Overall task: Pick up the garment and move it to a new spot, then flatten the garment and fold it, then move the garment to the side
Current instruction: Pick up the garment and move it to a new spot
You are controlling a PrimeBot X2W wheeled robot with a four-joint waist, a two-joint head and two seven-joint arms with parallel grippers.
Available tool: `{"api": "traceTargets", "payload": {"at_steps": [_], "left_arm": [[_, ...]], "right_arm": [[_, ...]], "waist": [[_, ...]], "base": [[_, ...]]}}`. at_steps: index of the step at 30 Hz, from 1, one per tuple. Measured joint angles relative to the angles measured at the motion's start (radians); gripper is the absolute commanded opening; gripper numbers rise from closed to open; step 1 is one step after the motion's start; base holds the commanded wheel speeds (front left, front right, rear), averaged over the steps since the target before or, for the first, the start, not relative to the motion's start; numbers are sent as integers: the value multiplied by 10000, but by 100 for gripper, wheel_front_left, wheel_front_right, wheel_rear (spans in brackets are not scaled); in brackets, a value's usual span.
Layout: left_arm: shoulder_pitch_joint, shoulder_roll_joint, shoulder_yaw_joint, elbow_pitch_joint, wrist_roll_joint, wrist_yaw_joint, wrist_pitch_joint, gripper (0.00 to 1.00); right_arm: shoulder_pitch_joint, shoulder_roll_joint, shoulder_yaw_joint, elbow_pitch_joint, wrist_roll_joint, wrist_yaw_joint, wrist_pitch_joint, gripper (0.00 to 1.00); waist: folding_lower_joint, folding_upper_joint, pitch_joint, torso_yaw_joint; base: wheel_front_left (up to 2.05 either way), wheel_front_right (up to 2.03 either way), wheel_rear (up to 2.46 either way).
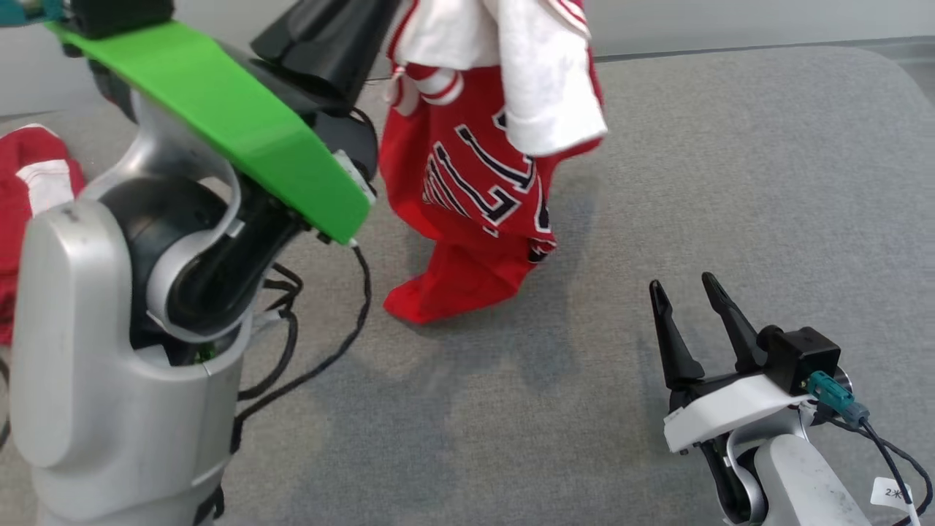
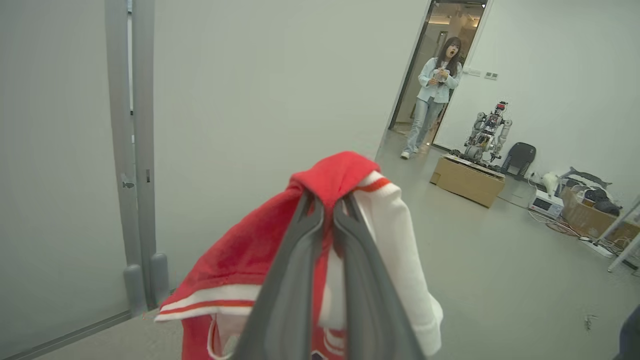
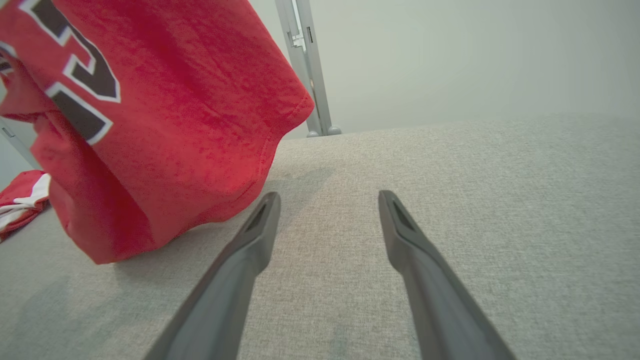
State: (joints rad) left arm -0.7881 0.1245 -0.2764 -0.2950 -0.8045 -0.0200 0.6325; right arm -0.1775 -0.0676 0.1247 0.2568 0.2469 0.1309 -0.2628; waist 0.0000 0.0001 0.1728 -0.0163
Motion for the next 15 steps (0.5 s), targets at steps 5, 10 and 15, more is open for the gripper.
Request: {"api": "traceTargets", "payload": {"at_steps": [5, 10, 15], "left_arm": [[470, -153, -529, -153, -65, 134, 203, 0], [1444, 165, -675, 911, 470, 263, -96, 0], [2019, 500, -872, 3465, 1193, -88, -1081, 0]], "right_arm": [[7, 69, -40, -17, 27, 0, 0, 100], [89, 113, 81, -2, 56, 0, 0, 100], [3, 134, 303, -12, 59, 0, 0, 100]], "waist": [[0, 0, 24, -655], [0, 0, 91, -1235], [0, 0, 348, -1629]], "base": [[0, 0, 0], [0, 0, 0], [0, 0, 0]]}}
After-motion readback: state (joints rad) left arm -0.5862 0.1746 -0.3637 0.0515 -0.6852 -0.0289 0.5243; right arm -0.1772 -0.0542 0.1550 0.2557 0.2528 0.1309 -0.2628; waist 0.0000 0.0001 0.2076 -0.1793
